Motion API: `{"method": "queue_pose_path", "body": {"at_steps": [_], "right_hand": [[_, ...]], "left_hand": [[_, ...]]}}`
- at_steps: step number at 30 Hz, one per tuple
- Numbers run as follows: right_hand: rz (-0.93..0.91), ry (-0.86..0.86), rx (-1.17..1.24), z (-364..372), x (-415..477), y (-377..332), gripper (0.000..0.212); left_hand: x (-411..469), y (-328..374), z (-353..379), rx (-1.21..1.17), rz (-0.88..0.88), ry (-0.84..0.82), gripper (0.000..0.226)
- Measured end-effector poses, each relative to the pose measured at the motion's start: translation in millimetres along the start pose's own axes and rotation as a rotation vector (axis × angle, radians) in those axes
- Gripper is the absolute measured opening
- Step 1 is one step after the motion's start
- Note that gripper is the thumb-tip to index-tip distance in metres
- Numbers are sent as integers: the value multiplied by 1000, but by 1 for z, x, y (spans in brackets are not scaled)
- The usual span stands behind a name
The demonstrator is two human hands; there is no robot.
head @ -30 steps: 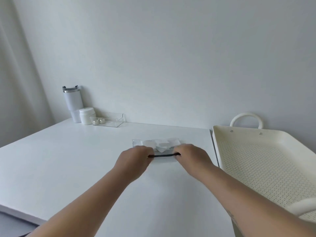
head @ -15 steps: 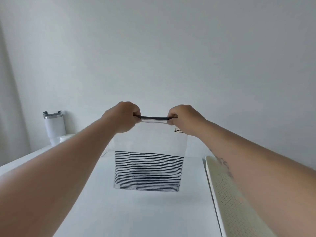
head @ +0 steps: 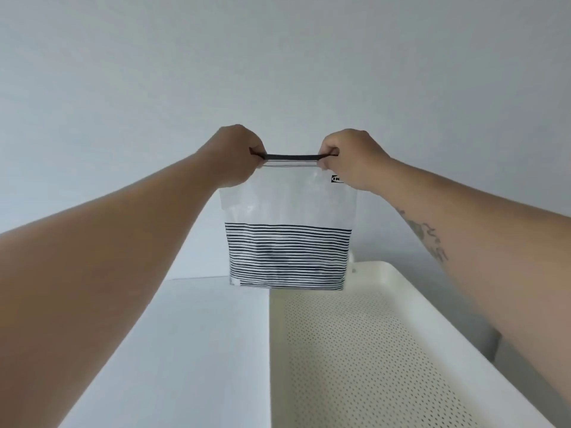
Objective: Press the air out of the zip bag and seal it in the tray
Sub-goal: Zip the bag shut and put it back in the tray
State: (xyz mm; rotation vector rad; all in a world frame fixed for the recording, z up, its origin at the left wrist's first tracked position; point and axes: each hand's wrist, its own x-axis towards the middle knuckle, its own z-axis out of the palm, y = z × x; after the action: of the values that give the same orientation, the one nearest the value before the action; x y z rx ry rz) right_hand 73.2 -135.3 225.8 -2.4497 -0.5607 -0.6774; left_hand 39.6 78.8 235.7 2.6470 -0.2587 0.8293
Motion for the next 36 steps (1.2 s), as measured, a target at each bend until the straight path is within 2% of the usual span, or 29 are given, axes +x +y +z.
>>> {"method": "queue_pose_path", "body": {"at_steps": [4, 9, 14, 21, 24, 29, 34, 36], "right_hand": [[69, 57, -18, 2, -14, 55, 10], [119, 23, -14, 12, -44, 102, 11], [177, -88, -1, 26, -91, 129, 11], [196, -249, 33, 30, -159, 135, 16], [204, -339, 7, 36, -191, 137, 13], [245, -502, -27, 52, -238, 147, 5], [257, -700, -53, 66, -266, 156, 19], [248, -728, -45, 68, -267, 159, 28]], "left_hand": [[9, 26, 55, -65, 14, 19, 19], [-9, 44, 108, -129, 6, -56, 20], [-53, 54, 141, -132, -7, -162, 21], [-127, 64, 152, -137, -40, -308, 21], [-158, 64, 161, -128, 11, -325, 19], [-203, 65, 181, -111, 8, -551, 20], [-229, 68, 196, -53, -53, -758, 45], [-230, 69, 201, -21, -52, -755, 44]]}}
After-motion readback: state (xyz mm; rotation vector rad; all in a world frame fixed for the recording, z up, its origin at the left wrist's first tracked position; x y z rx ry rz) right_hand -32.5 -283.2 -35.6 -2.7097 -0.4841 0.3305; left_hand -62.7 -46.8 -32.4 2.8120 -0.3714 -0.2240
